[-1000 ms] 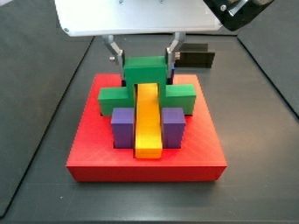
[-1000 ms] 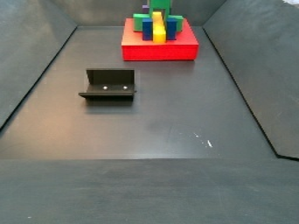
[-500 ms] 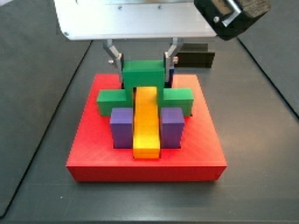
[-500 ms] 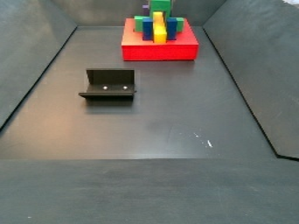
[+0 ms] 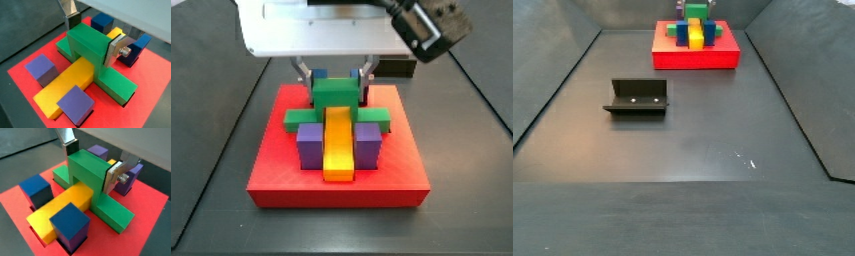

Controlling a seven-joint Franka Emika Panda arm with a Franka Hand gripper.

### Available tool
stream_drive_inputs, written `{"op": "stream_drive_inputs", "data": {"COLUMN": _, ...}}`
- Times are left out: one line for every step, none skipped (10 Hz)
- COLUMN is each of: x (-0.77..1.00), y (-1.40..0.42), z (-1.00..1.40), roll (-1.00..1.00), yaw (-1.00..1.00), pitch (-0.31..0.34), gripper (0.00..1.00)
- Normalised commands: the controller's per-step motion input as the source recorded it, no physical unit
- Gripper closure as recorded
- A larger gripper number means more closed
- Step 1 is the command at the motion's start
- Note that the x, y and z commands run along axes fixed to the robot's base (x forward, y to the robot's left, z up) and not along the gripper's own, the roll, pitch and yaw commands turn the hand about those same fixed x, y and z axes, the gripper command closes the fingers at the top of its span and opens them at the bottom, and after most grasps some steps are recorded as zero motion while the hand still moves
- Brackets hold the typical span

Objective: Pick up the green object. Move up. Place the green object on the fixture. Regrasp the green object. Move to above the board. Insert the green object.
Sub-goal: Insert the green object.

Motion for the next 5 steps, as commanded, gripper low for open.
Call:
{"op": "stream_drive_inputs", "data": {"x": 0.00, "y": 0.00, "z": -0.43, "roll": 0.09, "yaw": 0.00, "pitch": 0.043, "gripper": 1.00}}
{"op": "stream_drive_inputs", "data": {"x": 0.00, "y": 0.00, "z": -0.45, "roll": 0.13, "yaw": 0.00, "pitch": 0.031, "gripper": 1.00}}
{"op": "stream_drive_inputs", "data": {"x": -0.05, "y": -0.01, "z": -0.38, "roll": 0.19, "yaw": 0.00, "pitch": 0.000, "gripper": 1.00}}
{"op": "stream_drive_inputs", "data": {"x": 0.00, "y": 0.00, "z": 0.00, "roll": 0.02, "yaw": 0.00, "pitch": 0.000, "gripper": 1.00}}
{"op": "stream_drive_inputs", "data": {"x": 0.00, "y": 0.00, "z": 0.00, "roll": 0.00, "yaw": 0.00, "pitch": 0.000, "gripper": 1.00}}
